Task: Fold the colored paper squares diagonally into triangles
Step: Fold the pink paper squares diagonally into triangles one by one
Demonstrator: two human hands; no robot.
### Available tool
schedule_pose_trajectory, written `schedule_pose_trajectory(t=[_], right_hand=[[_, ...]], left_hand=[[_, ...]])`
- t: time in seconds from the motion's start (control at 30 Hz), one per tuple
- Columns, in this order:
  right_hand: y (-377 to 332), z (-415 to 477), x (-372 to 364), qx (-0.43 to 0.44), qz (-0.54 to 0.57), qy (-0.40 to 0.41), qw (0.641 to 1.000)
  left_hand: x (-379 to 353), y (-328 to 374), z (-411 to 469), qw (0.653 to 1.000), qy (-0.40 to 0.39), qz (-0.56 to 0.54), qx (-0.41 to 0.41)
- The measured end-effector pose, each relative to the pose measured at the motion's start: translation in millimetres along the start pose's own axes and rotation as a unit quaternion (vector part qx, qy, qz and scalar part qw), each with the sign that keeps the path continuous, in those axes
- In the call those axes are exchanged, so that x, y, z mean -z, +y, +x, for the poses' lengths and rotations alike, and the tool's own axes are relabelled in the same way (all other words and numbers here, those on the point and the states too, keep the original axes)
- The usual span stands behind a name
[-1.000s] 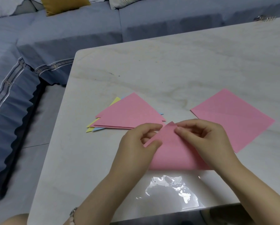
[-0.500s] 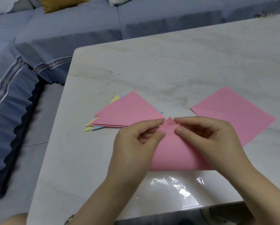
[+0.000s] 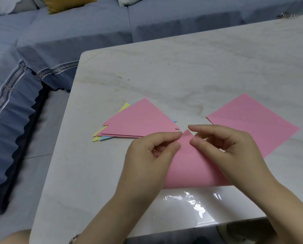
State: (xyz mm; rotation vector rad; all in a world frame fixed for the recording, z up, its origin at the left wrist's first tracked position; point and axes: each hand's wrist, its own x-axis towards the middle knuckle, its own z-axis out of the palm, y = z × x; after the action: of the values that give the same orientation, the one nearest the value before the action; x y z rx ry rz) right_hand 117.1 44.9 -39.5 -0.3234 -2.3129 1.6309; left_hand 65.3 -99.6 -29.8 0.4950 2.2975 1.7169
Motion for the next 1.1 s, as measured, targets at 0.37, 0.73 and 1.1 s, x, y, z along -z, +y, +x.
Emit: schedule_pose_trajectory(t=[0.37, 0.73, 1.1], right_hand=[[-1.2, -1.5, -1.1, -0.025, 0.014, 0.022, 0.999], [0.0, -3.3, -0.9, -0.019, -0.005, 0.018, 1.000], [17.9, 28.9, -4.6, -0.036, -0.071, -0.090, 0.993]], left_hand=[[-0.7, 0.6, -3.9, 1.000, -0.001, 0.009, 0.015], [-2.0, -4.5, -5.6, 1.000, 0.004, 0.019, 0.007], [-11.0, -31.9, 12.6, 0.999, 0.021, 0.043, -0.003]])
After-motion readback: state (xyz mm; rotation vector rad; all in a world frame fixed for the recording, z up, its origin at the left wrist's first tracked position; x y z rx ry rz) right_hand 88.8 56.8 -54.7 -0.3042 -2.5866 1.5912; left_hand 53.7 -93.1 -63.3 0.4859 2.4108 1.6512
